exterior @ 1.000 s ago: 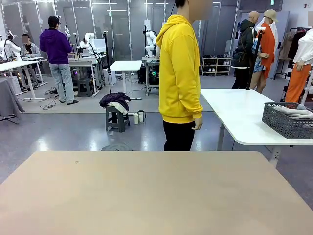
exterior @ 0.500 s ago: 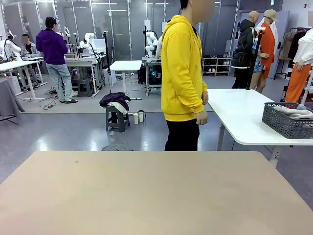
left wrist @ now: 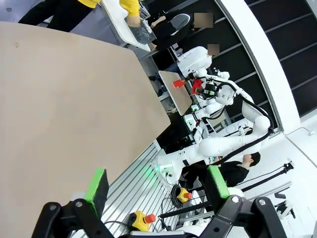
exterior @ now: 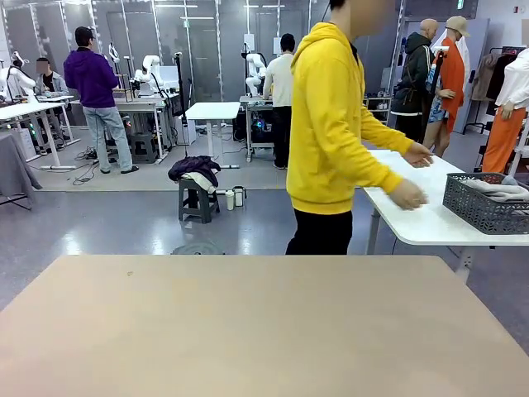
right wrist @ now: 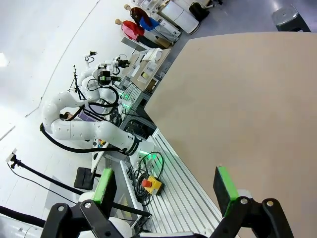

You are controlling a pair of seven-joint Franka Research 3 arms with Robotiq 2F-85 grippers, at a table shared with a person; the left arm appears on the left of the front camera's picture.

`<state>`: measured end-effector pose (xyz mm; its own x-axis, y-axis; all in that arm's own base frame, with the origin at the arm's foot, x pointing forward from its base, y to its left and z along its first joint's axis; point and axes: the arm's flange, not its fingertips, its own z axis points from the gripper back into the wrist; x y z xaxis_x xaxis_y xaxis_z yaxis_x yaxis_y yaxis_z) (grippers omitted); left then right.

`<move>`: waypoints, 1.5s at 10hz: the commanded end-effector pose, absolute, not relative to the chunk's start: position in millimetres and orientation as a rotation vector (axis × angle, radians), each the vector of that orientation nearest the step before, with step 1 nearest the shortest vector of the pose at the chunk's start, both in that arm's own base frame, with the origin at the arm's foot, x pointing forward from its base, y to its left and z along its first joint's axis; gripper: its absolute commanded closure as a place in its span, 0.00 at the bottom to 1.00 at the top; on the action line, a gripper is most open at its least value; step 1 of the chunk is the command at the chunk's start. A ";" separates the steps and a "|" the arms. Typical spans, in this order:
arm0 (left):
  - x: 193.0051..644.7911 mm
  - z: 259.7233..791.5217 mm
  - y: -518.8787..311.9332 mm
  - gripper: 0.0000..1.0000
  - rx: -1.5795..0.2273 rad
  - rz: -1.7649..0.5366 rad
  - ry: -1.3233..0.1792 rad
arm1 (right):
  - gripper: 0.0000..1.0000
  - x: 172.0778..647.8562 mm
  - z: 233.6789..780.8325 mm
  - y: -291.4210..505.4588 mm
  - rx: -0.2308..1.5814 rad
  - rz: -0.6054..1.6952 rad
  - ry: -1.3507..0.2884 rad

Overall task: Fold the towels and place them in the basket.
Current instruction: When a person lays out a Towel with hook on the table, fold it in half twice.

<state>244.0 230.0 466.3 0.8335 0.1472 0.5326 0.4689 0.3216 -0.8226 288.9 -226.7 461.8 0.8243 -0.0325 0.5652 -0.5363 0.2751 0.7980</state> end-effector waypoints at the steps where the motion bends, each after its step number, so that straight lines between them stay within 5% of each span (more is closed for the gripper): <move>1: 243.0 465.2 232.0 0.00 -1.255 -0.253 -0.600 | 0.00 289.8 462.2 -226.8 1.272 0.371 -0.561; 15: 243.0 465.2 232.0 0.00 -1.255 -0.253 -0.600 | 0.00 289.8 462.2 -226.8 1.272 0.371 -0.561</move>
<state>243.3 230.2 466.5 0.8333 0.1480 0.5326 0.4688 0.3213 -0.8228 289.1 -226.7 462.5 0.8230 -0.0361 0.5669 -0.5372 0.2753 0.7973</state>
